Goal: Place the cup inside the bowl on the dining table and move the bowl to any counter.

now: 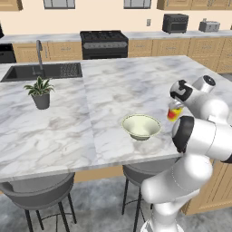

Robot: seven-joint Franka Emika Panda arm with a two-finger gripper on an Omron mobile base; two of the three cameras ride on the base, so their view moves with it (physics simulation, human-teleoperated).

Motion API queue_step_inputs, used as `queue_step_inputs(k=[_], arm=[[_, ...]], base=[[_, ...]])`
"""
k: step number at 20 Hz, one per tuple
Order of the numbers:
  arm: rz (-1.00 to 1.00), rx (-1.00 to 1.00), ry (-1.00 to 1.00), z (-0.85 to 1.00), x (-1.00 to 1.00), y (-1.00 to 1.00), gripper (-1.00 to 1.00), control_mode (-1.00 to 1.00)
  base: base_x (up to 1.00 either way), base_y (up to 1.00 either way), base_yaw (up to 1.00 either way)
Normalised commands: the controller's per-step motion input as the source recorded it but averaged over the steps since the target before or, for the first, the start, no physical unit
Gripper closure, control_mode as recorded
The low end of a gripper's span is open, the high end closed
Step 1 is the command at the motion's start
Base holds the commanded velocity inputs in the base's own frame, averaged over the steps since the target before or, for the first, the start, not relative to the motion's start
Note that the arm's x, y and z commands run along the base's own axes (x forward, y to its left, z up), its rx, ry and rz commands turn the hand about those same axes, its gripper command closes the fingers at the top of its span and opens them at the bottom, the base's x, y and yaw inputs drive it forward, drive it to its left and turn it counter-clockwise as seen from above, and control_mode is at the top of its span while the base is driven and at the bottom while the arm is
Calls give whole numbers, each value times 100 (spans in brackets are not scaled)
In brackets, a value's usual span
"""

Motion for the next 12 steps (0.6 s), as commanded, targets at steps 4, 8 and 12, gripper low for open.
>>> queue_step_inputs(k=[4,8,12], arm=[[-9,0,0,4,0,0,100,-100],[-12,0,12,0,0,0,100,-100],[-6,0,13,-4,0,0,100,-100]], base=[[0,0,0],[0,0,0],[0,0,0]])
